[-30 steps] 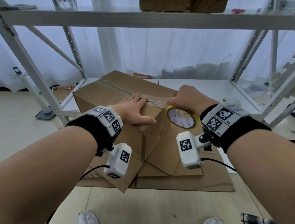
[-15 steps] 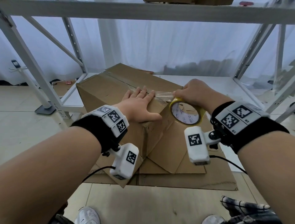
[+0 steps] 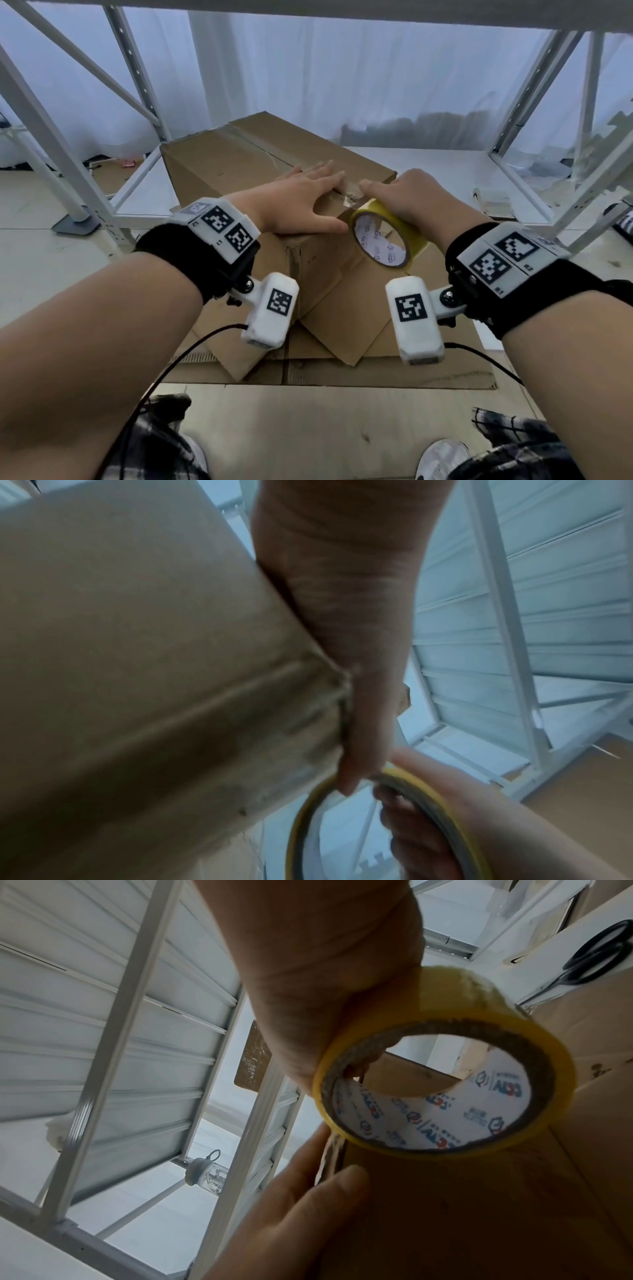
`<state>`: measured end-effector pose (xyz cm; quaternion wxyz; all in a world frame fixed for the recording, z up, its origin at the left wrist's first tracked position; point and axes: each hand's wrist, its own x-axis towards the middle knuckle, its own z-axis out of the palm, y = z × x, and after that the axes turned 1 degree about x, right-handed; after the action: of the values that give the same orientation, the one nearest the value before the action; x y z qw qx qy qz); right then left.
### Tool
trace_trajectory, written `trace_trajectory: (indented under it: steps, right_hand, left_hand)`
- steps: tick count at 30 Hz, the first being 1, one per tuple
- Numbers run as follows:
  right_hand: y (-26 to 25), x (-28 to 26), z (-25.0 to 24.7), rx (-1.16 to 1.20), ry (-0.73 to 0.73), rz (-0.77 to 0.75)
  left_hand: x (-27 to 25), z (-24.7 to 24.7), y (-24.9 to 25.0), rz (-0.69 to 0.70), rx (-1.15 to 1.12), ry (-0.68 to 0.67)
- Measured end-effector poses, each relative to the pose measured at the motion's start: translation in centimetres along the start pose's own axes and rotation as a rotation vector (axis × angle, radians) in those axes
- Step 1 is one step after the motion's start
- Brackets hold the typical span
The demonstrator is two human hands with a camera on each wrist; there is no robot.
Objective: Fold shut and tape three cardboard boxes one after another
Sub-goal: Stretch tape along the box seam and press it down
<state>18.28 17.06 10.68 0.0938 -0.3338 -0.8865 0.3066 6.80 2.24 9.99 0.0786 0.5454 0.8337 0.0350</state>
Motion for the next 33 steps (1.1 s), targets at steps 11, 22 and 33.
trace_trajectory:
  steps: [11, 22, 33]
  right_hand:
    - [-1.0, -0.9, -1.5, 0.121, 0.01, -0.179]
    - [0.5, -0.5, -0.5, 0.019, -0.138, -0.1]
    - [1.8, -1.1, 1.2, 0.06, -0.169, -0.078]
  left_hand:
    - [0.4, 1.1, 0.4, -0.209, 0.057, -0.042]
    - [0.6, 1.3, 0.0, -0.161, 0.056, -0.037]
    - [0.4, 1.1, 0.4, -0.046, -0.043, 0.011]
